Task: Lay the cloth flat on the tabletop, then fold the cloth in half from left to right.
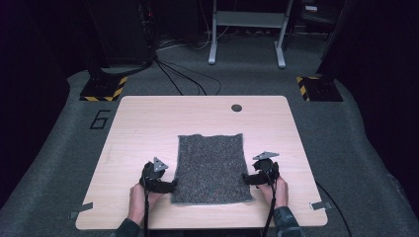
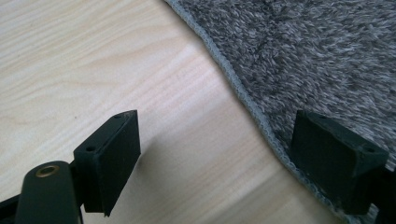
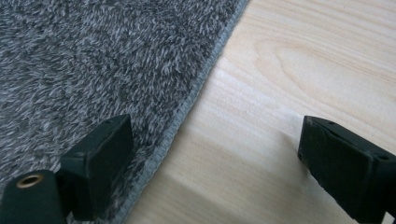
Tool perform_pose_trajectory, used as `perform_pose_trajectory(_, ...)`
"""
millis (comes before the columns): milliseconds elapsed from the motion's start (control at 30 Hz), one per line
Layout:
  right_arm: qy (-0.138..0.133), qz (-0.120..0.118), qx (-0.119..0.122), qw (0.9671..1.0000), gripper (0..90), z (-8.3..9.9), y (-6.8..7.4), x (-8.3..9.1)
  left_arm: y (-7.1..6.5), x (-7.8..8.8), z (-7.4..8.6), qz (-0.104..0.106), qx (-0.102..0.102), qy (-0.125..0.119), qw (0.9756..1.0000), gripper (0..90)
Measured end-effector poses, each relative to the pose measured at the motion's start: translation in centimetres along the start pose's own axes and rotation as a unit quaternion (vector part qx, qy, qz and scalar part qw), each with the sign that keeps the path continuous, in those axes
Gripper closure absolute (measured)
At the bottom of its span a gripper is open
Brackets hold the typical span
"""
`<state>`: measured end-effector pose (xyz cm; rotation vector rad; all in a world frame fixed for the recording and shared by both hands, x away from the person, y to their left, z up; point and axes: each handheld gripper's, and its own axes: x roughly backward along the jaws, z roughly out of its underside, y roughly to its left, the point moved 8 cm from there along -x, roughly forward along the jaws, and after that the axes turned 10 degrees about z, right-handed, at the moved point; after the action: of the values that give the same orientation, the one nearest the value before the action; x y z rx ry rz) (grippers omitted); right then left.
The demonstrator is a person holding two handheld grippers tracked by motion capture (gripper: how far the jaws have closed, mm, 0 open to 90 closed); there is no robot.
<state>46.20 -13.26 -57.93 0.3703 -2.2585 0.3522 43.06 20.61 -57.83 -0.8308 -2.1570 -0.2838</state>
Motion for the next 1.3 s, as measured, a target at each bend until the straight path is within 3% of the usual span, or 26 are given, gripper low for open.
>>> perform_pose_trajectory(367,-0.006,-0.001,-0.005,1.0000,9.7,0.5,0.1,0.4,-0.1,0.0,0.2,0.014,0.016,0.001,0.9998,15.0)
perform_pose_trajectory(467,-0.008,0.001,-0.002,1.0000,4.0,0.6,0.0,0.3,0.2,0.2,0.0,0.020,0.019,-0.002,0.9996,14.7)
perform_pose_trajectory(567,-0.031,-0.003,-0.028,0.9991,2.9,0.4,-0.1,0.9,0.4,0.8,-0.3,0.023,0.028,-0.012,0.9993,14.5)
perform_pose_trajectory(767,-0.054,-0.013,-0.027,0.9981,3.0,-0.4,0.1,2.6,1.3,1.7,-1.3,0.026,0.037,-0.026,0.9986,13.2)
perform_pose_trajectory(867,-0.060,-0.021,-0.019,0.9978,2.9,-1.0,1.0,3.5,1.8,1.7,-2.0,0.033,0.048,-0.038,0.9976,12.4)
perform_pose_trajectory(967,-0.070,-0.030,-0.010,0.9971,3.0,-1.5,2.4,4.3,2.5,1.6,-2.6,0.036,0.052,-0.035,0.9974,12.0)
perform_pose_trajectory(1033,-0.073,-0.040,0.006,0.9965,3.3,-1.9,4.1,4.9,2.9,1.5,-3.0,0.042,0.055,-0.034,0.9970,11.8)
perform_pose_trajectory(1067,-0.073,-0.040,0.006,0.9965,3.3,-1.9,4.1,4.9,3.2,1.5,-3.3,0.043,0.055,-0.037,0.9968,11.8)
perform_pose_trajectory(1300,-0.071,-0.075,0.045,0.9936,4.0,-2.7,8.5,5.7,4.4,0.7,-5.2,0.059,0.062,-0.033,0.9957,11.8)
